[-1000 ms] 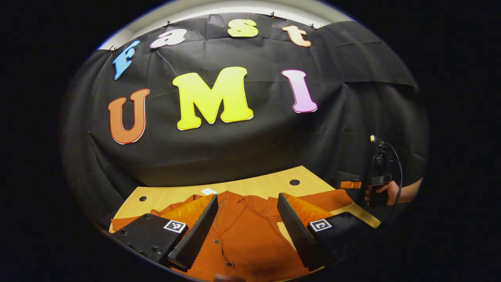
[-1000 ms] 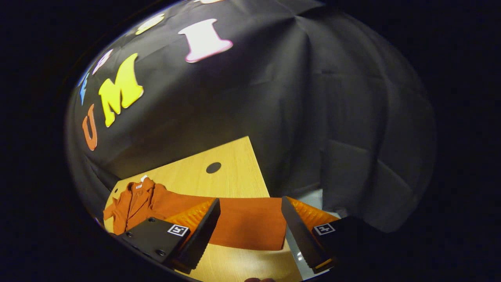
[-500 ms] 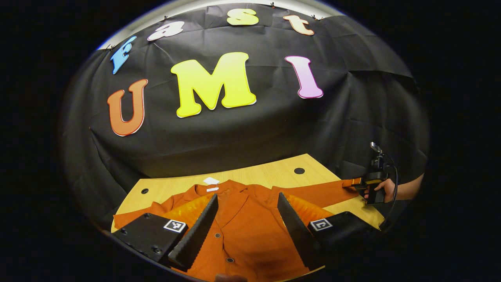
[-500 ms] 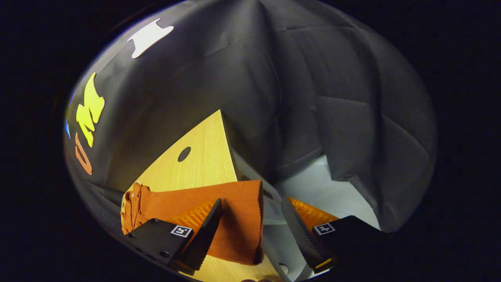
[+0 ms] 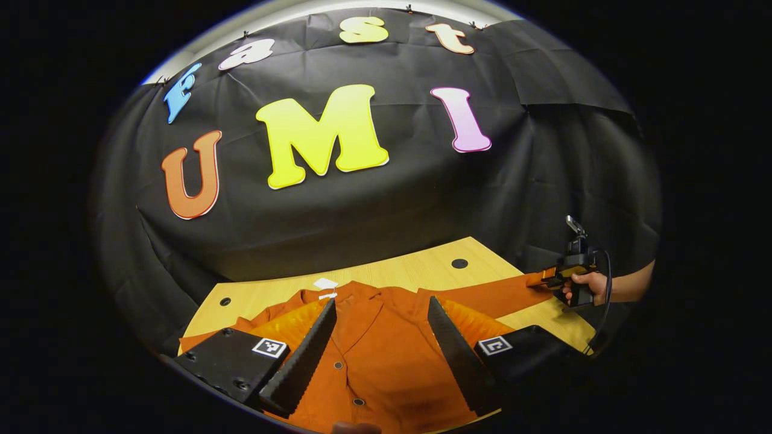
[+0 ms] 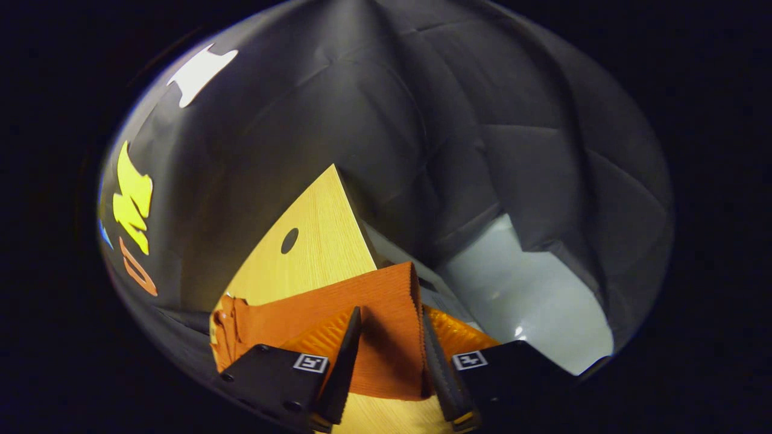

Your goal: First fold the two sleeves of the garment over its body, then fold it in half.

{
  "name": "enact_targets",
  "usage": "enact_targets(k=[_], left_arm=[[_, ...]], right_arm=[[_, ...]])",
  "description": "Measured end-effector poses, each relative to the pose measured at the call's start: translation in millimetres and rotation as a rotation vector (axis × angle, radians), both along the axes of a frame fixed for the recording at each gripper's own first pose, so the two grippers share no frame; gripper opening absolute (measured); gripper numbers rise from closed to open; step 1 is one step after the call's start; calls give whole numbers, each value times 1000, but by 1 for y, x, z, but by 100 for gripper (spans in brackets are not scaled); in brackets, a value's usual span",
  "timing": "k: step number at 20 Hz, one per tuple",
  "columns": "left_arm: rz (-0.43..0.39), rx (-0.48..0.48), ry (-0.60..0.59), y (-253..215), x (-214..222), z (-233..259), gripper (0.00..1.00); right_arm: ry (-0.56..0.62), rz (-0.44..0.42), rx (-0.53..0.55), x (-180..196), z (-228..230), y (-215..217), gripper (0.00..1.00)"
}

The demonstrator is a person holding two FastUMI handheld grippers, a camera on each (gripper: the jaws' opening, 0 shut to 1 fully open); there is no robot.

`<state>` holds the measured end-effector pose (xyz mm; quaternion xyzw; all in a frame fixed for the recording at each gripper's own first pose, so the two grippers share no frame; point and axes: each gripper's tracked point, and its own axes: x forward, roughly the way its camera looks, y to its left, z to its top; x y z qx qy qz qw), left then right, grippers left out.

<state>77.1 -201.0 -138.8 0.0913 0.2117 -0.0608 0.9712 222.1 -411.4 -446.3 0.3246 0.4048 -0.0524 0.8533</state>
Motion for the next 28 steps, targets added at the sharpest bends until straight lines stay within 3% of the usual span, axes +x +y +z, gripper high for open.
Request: enact_targets(k=[3, 5, 7, 10, 13, 21, 23, 28], left_arm=[[35, -31, 12, 15, -1, -4, 99], [58, -46, 12, 27, -1, -3, 99], [73, -42, 1, 43, 0, 0, 99], [85, -53, -19, 70, -1, 0, 99], [95, -89, -42, 99, -4, 2, 99], [183, -158, -98, 235, -16, 6, 99], [211, -172, -109, 269, -20, 6, 99], [290, -192, -122, 344, -39, 13, 99]], right_arm=[[22, 41, -104, 0, 7, -7, 40], [36, 24, -138, -2, 10, -17, 23], [18, 0, -98, -5, 38, -12, 3], [-21, 51, -170, -6, 69, 6, 3], [-89, 107, -206, 6, 128, 46, 3], [-234, 227, -190, 30, 290, 226, 5], [-255, 249, -149, 36, 314, 282, 3], [-313, 386, -174, 44, 341, 409, 3]])
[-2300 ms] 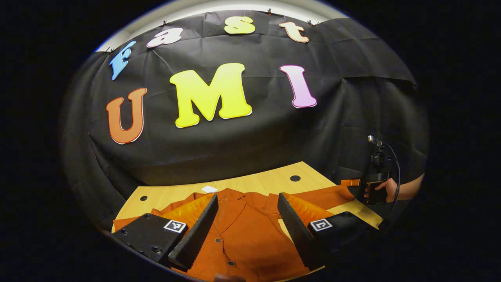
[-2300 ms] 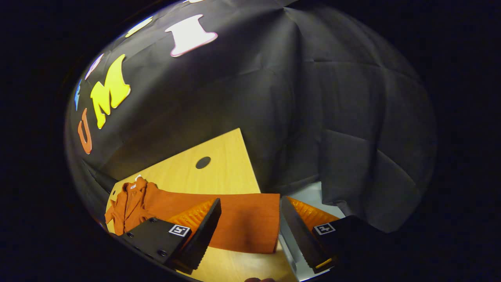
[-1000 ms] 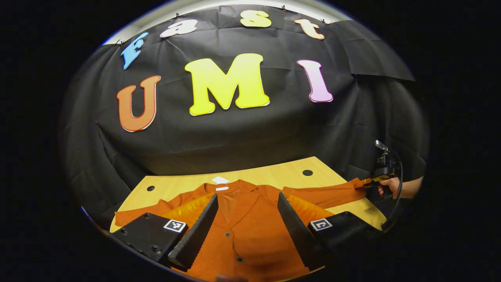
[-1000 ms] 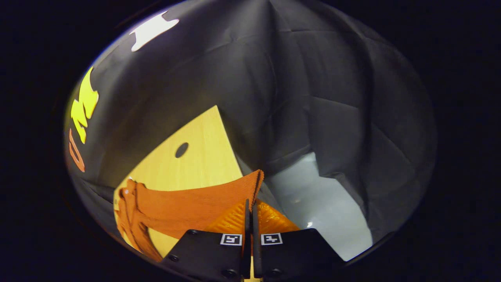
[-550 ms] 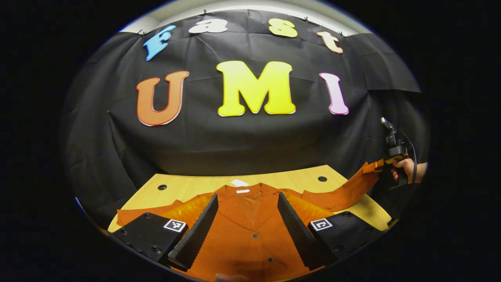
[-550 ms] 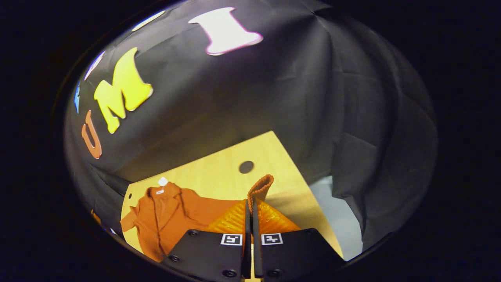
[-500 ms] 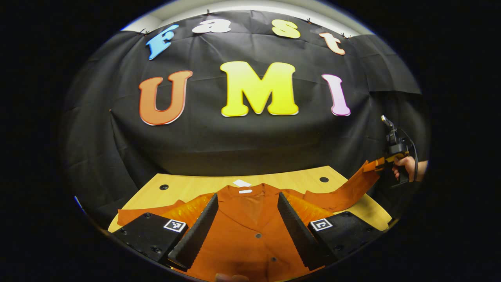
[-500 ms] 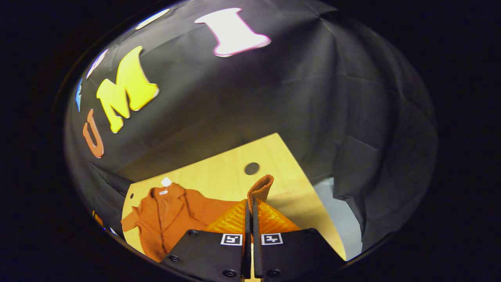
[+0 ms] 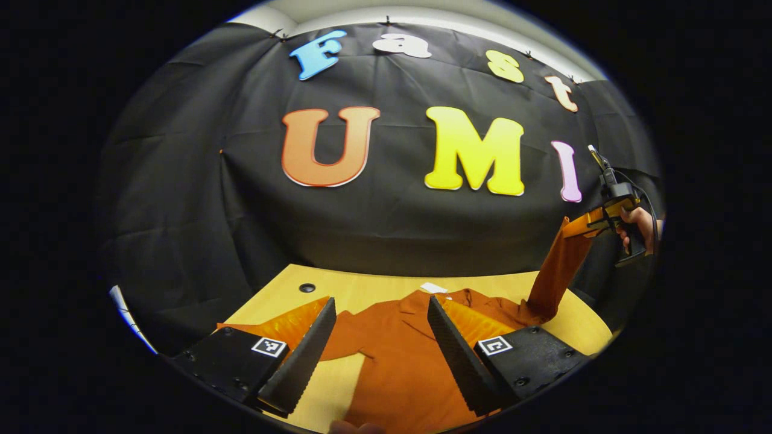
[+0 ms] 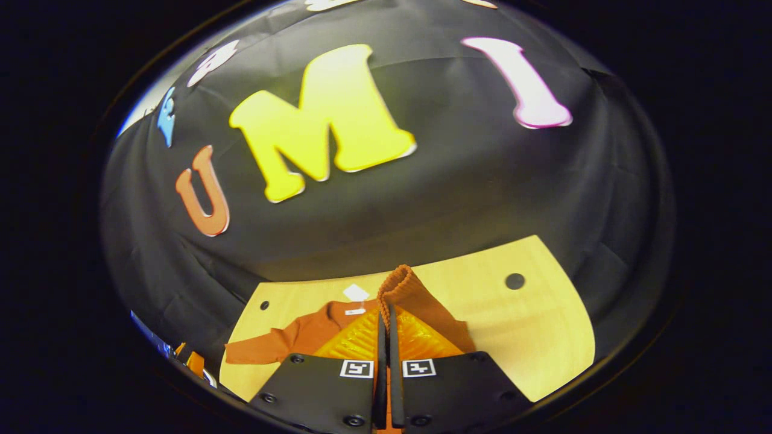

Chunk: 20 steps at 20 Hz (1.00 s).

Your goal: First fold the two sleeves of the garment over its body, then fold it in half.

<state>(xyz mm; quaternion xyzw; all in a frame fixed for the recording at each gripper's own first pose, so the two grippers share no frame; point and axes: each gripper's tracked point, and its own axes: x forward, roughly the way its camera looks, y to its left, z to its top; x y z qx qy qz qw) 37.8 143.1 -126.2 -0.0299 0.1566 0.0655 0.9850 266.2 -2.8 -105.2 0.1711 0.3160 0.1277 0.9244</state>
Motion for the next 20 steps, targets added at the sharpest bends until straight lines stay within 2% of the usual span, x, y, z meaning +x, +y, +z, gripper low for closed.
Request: enact_targets(k=[5, 7, 10, 12, 15, 18, 20], left_arm=[[99, 3, -28, 67, -24, 10, 99], [128, 16, -28, 87, -35, 10, 98], [156, 19, -25, 113, -47, 10, 98], [172, 25, -17, 125, -55, 8, 98], [211, 48, 11, 145, -73, -2, 98], [239, 36, 37, 152, -87, -10, 98], [250, 35, 44, 157, -91, -13, 98]], right_arm=[[30, 128, 6, -5, -20, 137, 4], [73, 189, 5, -5, -54, 190, 3], [168, 241, 24, -7, -115, 247, 3], [234, 259, -19, -6, -167, 273, 3], [282, 267, -31, -2, -214, 311, 3], [307, 307, -50, -14, -236, 343, 6], [319, 308, -22, -21, -237, 355, 8]])
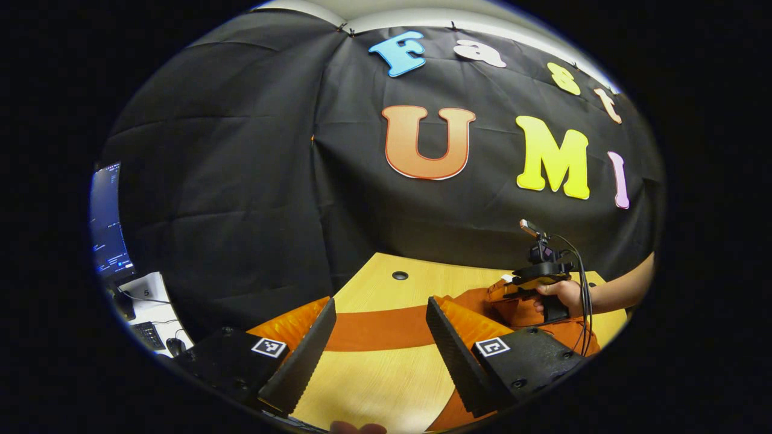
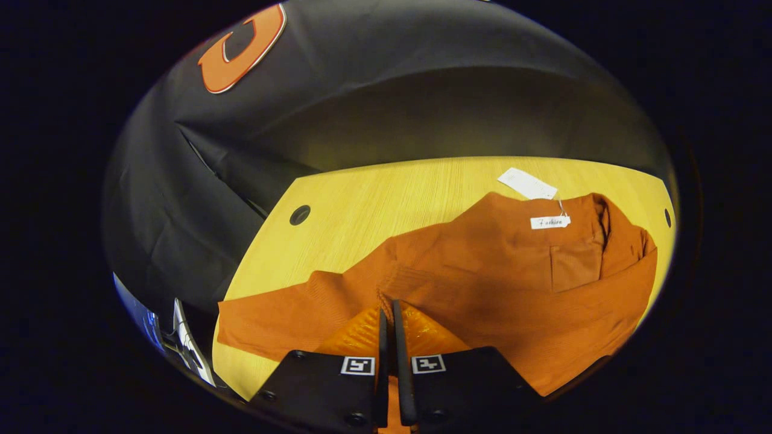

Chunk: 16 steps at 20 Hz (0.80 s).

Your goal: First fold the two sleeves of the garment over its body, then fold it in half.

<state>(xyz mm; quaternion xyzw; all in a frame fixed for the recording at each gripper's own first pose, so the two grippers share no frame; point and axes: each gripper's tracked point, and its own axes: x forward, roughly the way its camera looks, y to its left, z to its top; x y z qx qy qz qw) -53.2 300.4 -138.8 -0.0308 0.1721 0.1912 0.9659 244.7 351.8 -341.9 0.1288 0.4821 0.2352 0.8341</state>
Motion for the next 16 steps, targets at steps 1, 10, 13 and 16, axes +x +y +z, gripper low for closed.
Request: enact_targets(k=[1, 10, 13, 16], left_arm=[[6, -2, 1, 2, -1, -2, 98], [29, -51, -5, 29, 12, -20, 98], [30, -68, -11, 46, 21, -29, 98], [10, -95, -13, 67, 35, -45, 98]], right_arm=[[0, 1, 33, -3, 6, 5, 12], [-148, -17, 186, -21, 117, -13, 82], [-246, -31, 215, -37, 170, -41, 89], [-381, -3, 210, -64, 230, -79, 86]])
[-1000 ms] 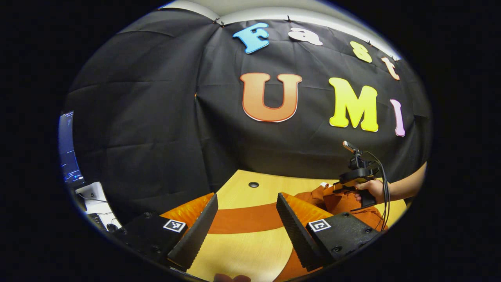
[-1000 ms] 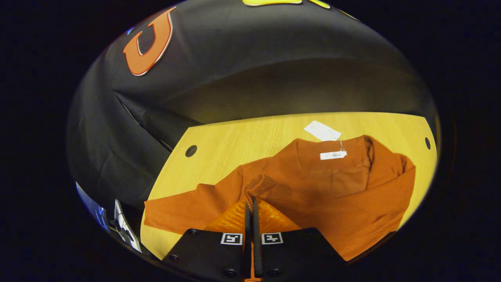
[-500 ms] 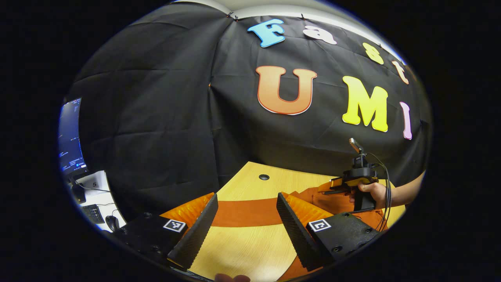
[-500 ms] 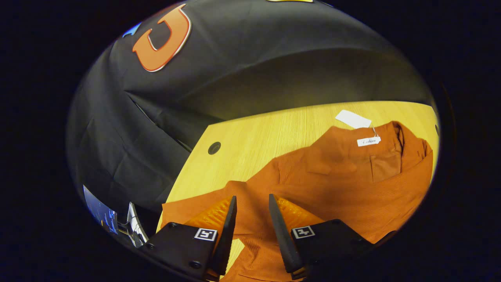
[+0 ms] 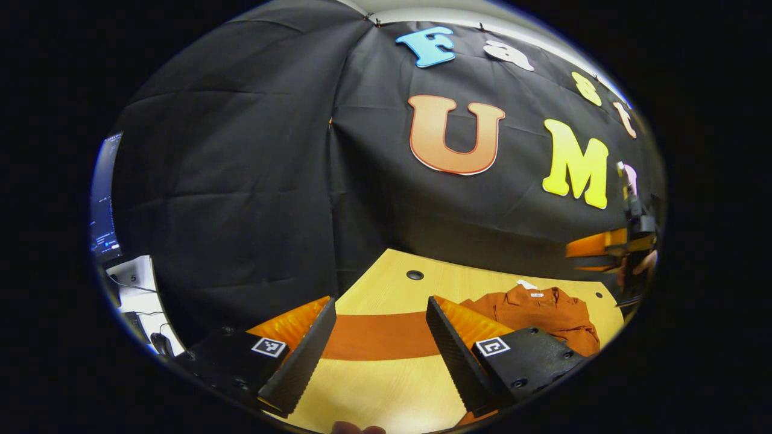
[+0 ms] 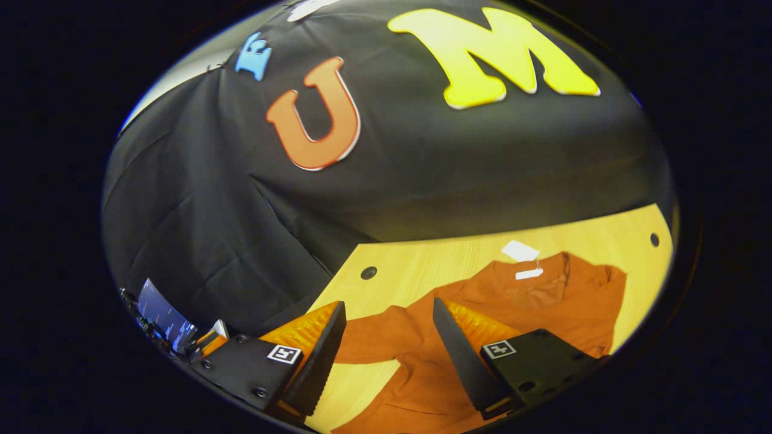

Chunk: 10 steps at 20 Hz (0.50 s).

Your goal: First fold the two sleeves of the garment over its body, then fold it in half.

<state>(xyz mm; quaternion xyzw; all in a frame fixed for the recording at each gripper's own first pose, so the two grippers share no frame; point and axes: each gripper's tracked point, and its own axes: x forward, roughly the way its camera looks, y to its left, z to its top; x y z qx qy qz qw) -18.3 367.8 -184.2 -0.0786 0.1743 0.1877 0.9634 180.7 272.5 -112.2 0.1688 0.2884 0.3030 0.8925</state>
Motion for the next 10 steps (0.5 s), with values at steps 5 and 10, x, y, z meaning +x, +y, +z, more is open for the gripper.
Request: enact_targets(k=[5, 10], left_arm=[[-114, -179, 89, 30, 26, -64, 99], [-65, -210, 176, 86, 41, -115, 98]], right_arm=[[-138, 46, -54, -56, 67, -53, 94], [-131, 1, -66, -78, 87, -97, 95]])
